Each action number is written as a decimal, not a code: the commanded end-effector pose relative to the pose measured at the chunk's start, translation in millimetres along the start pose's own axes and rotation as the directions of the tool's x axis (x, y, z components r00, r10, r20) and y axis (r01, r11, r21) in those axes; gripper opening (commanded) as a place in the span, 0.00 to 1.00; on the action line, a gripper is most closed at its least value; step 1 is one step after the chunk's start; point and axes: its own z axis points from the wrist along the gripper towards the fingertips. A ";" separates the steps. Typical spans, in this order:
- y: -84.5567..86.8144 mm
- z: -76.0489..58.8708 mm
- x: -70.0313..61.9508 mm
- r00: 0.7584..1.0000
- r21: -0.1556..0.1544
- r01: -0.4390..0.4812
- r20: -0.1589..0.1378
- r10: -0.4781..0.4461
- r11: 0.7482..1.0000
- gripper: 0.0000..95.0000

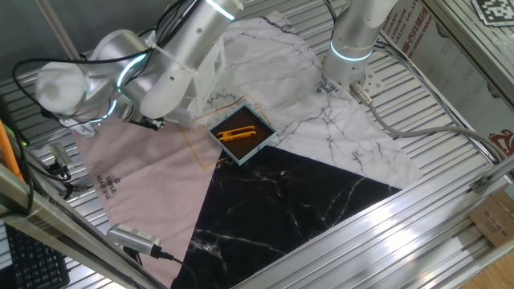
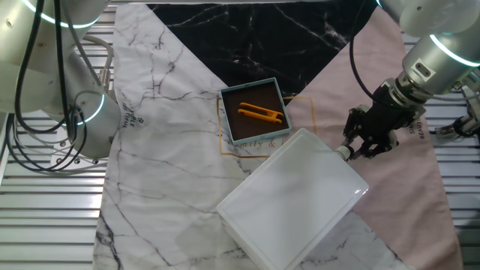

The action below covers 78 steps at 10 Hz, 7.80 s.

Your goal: Grasp the handle and open the drawer

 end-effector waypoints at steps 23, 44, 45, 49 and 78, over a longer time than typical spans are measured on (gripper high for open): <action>9.4 -17.4 -36.8 1.000 -0.003 -0.025 -0.019 0.025 1.000 0.00; 20.2 -36.6 -74.3 0.998 -0.003 -0.050 -0.045 0.050 0.999 0.00; 20.4 -36.9 -74.9 0.998 -0.001 -0.050 -0.046 0.050 0.999 0.00; 20.4 -36.7 -75.0 0.998 -0.001 -0.050 -0.046 0.050 0.999 0.00; 55.2 -78.9 61.8 0.937 -0.082 -0.126 0.317 0.146 0.989 0.60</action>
